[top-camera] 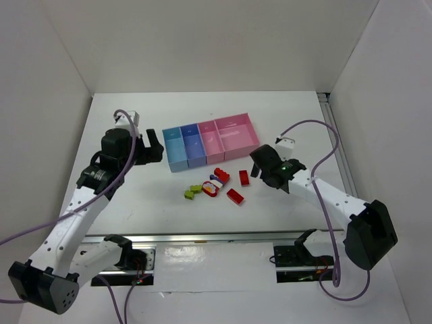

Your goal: Sort the legos into containers by color

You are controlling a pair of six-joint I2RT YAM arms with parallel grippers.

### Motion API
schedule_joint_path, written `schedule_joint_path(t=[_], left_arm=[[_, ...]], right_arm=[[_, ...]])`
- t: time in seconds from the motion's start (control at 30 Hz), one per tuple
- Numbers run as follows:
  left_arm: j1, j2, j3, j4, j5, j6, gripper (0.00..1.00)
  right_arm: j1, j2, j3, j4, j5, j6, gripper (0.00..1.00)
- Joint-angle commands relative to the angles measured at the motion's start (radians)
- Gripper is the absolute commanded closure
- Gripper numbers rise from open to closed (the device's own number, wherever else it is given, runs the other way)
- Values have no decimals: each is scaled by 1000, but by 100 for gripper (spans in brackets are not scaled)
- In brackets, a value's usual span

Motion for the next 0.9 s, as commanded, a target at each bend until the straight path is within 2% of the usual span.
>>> schedule_joint_path(t=[0.0, 0.07, 0.1, 0.17, 0.27, 0.47, 0.67, 0.87], left_arm=[[-1, 48, 24, 26, 165, -4, 0], [-1, 61, -2, 38, 165, -19, 0], [-1, 61, -21, 47, 121, -61, 0], [-1, 50, -21, 47, 110, -88, 0], [-1, 73, 22, 9, 177, -63, 0], [-1, 96, 2, 27, 244, -47, 0], [-10, 96, -13, 23, 233, -56, 4], [-10, 107, -13, 14, 214, -56, 4]], right_arm=[[8, 47, 41, 45, -61, -91, 0], [8, 102, 88, 46, -100, -106, 0], [8, 117, 102, 45, -147, -147, 0], [54, 127, 86, 108, -192, -215, 0], [65, 102, 15, 260, -244, -280, 0], [65, 269, 43, 338, -256, -375, 0], [56, 421, 69, 414, -302, -421, 12], [37, 463, 66, 457, -336, -432, 34]])
